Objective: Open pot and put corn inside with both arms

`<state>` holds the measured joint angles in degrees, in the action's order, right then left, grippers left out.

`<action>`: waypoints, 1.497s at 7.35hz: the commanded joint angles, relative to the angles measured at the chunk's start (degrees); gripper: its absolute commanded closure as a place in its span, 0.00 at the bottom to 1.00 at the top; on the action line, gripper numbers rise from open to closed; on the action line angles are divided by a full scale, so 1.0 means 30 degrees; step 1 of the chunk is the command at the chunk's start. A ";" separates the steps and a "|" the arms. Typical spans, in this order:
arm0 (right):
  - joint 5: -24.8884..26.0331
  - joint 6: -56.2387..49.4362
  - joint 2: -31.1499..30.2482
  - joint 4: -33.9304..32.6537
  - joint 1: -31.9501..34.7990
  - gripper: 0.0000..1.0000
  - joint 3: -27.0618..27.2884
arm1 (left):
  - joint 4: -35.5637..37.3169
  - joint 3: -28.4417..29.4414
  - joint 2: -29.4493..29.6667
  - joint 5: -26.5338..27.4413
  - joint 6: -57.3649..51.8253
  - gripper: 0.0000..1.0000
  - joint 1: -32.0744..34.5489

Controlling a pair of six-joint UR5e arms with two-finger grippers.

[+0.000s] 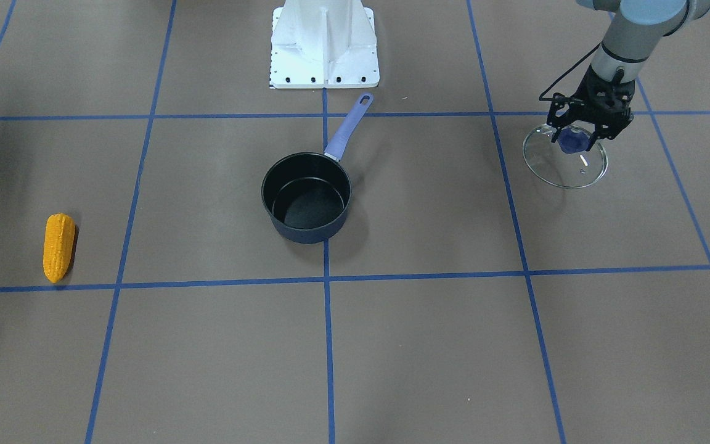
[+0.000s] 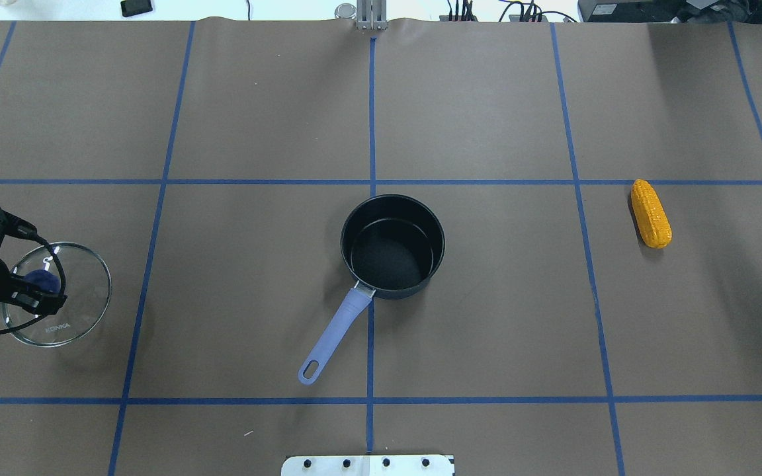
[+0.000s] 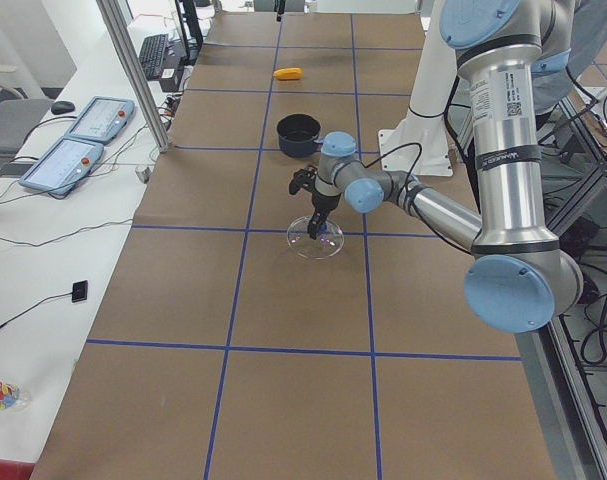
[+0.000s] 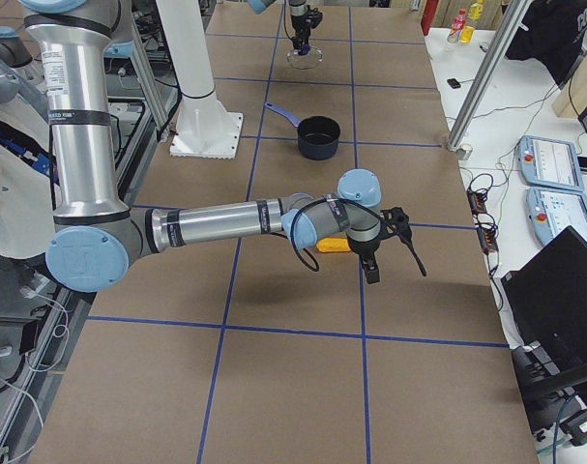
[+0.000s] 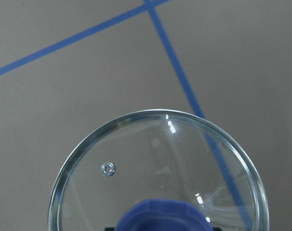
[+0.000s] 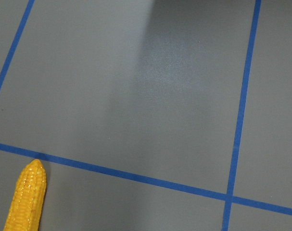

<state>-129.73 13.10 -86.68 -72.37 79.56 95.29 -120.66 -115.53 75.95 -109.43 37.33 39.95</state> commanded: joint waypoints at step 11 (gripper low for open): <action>-0.0028 0.0233 0.0125 0.0099 -0.0299 0.00 0.0083 | 0.0388 0.2154 0.0984 -0.4028 -0.2808 0.02 0.5054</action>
<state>-129.75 13.39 -86.39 -72.11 78.74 95.49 -124.83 -108.99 77.17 -116.65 35.01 47.08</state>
